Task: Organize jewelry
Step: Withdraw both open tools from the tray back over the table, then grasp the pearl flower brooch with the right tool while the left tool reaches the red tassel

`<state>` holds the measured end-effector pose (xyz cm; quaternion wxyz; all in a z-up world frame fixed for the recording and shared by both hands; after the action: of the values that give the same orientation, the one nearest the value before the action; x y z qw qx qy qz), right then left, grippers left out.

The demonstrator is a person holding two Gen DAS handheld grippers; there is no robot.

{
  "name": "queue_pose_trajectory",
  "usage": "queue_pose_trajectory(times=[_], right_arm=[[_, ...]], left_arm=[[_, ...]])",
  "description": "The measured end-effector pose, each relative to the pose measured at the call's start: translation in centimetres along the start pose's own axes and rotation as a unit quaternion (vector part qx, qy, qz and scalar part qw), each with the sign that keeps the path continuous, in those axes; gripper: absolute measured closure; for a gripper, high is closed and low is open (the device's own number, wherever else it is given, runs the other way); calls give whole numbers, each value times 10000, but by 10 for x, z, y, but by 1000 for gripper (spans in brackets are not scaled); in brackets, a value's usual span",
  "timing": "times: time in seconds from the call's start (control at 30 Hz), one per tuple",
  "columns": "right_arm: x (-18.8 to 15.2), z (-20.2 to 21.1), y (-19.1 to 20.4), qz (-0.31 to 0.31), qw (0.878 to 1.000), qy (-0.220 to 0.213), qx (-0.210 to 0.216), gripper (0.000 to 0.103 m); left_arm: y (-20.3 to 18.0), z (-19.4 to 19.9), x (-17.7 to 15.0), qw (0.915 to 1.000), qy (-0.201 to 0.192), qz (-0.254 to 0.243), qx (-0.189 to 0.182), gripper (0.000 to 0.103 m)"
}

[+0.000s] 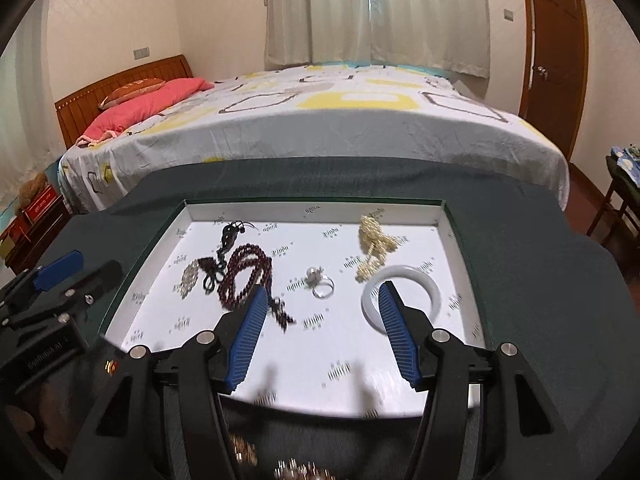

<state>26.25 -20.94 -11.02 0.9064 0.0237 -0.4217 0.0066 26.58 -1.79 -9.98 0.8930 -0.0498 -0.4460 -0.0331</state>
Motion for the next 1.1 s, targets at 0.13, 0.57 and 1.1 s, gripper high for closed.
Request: queue_pose_trajectory(times=[0.13, 0.57, 1.1], right_arm=[[-19, 16, -2, 39, 10000, 19, -87, 46], [-87, 43, -11, -7, 9993, 352, -99, 46], [-109, 36, -19, -47, 9979, 633, -129, 46]], left_arm=[[1, 18, -14, 10000, 5, -8, 59, 29], [9, 61, -70, 9994, 259, 20, 247, 29], [-18, 43, -95, 9977, 663, -141, -9, 29]])
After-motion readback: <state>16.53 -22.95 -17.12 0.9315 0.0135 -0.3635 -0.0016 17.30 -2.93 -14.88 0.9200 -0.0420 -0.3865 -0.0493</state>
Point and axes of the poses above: each gripper's, at about its wrist camera, not at the fingertips, and z roughly against the way its jaws point, y to its left, x to its top, the point moved 3 cm from there along -z, roughly the way its jaws point, and after that the axes turned 3 degrees about -x, right-handed, at the moved point
